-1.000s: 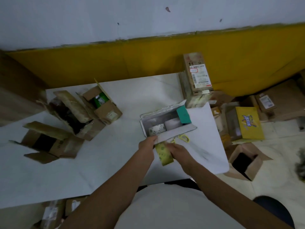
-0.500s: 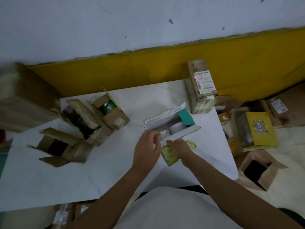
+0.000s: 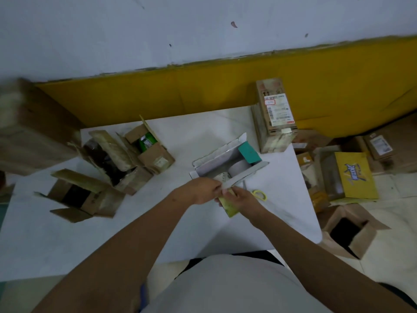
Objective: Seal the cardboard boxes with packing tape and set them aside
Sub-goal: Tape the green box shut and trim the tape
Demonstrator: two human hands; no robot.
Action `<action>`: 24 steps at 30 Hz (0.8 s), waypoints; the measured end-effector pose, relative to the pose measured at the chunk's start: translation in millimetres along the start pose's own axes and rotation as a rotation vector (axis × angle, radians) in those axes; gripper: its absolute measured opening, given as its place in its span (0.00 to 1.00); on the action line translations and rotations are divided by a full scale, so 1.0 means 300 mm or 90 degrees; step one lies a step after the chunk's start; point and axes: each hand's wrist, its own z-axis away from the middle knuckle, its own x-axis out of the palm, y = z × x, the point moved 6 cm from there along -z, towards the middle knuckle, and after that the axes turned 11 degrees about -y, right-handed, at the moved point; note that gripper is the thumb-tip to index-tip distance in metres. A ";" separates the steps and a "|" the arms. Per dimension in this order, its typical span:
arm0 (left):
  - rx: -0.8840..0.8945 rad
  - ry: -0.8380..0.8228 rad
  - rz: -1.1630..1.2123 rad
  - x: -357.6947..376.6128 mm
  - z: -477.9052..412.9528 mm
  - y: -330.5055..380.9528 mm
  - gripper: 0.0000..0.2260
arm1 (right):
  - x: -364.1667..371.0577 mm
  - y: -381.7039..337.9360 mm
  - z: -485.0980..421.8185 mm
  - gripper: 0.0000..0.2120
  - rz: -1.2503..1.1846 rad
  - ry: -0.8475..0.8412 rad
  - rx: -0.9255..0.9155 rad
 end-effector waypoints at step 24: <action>-0.060 0.108 0.099 -0.032 -0.055 -0.069 0.09 | 0.028 -0.025 -0.005 0.18 0.043 0.053 0.032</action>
